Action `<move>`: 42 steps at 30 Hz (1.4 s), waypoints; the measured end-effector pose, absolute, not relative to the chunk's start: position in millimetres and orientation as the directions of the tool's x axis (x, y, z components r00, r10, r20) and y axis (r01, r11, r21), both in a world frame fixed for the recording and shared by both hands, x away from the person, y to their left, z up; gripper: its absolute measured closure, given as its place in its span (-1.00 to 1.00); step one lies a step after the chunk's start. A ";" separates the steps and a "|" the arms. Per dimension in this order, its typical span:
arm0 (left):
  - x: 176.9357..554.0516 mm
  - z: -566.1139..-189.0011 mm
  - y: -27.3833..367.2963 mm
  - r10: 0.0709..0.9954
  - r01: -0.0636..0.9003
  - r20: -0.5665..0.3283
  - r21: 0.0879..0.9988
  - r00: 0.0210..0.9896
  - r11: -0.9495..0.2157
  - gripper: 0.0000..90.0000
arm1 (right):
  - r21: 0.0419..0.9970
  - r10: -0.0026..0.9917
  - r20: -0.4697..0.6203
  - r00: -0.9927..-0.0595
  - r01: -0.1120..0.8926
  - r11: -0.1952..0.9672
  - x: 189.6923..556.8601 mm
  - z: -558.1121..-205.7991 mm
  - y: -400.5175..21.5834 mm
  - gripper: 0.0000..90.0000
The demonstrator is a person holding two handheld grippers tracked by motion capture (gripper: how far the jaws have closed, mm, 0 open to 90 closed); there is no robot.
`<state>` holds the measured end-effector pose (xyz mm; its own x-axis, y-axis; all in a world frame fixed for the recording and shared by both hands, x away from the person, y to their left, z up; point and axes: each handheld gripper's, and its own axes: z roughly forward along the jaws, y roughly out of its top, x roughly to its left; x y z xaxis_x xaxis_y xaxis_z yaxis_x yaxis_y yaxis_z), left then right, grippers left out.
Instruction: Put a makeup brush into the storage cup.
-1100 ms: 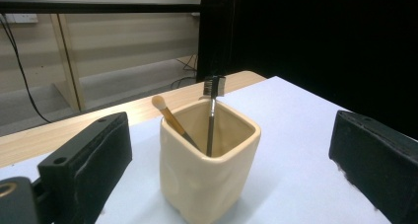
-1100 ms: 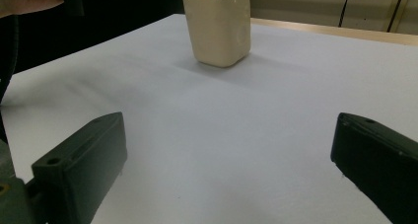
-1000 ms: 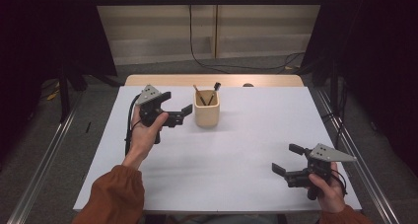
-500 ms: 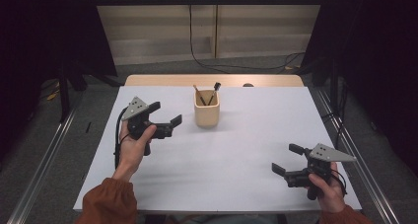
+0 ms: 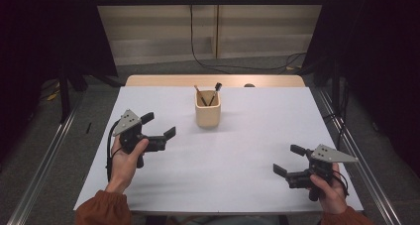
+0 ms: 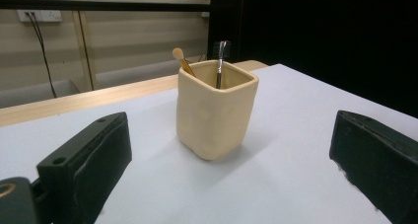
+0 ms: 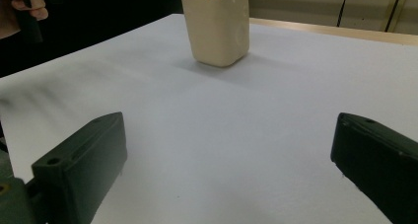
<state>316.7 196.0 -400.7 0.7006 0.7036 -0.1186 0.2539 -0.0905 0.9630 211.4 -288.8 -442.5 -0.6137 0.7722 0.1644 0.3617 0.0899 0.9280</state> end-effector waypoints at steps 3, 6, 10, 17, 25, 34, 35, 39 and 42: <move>311.0 -401.5 197.3 0.710 0.246 -0.105 0.964 0.697 -0.098 -0.95 | 0.928 0.773 0.165 -0.612 0.362 0.088 211.3 -442.4 -289.0 -1.00; 306.3 -402.1 199.9 0.709 0.242 -0.108 0.966 0.697 -0.091 -0.95 | 0.928 0.773 0.165 -0.613 0.361 0.089 211.0 -442.4 -288.7 -1.00; 299.5 -404.9 205.1 0.720 0.237 -0.100 0.967 0.687 -0.092 -0.95 | 0.928 0.774 0.165 -0.611 0.362 0.087 210.5 -442.2 -289.0 -1.00; 288.4 -410.4 211.1 0.721 0.244 -0.095 0.964 0.686 -0.105 -0.95 | 0.928 0.774 0.164 -0.611 0.361 0.088 210.6 -442.3 -289.0 -1.00; 277.2 -417.7 218.0 0.723 0.256 -0.112 0.962 0.682 -0.092 -0.95 | 0.929 0.775 0.166 -0.610 0.360 0.084 210.6 -442.0 -289.5 -1.00; 259.0 -424.8 230.6 0.740 0.266 -0.108 0.959 0.664 -0.098 -0.95 | 0.931 0.779 0.169 -0.604 0.358 0.075 209.8 -441.8 -290.1 -1.00; 256.0 -425.0 232.0 0.746 0.268 -0.105 0.958 0.657 -0.101 -0.95 | 0.931 0.777 0.167 -0.607 0.357 0.080 209.8 -441.9 -290.0 -1.00; 248.6 -427.9 237.9 0.757 0.264 -0.097 0.959 0.646 -0.102 -0.95 | 0.931 0.779 0.169 -0.604 0.358 0.075 209.9 -441.6 -290.6 -1.00; 248.4 -429.6 239.4 0.755 0.266 -0.099 0.959 0.649 -0.103 -0.95 | 0.932 0.777 0.168 -0.607 0.355 0.077 210.7 -441.4 -290.0 -1.00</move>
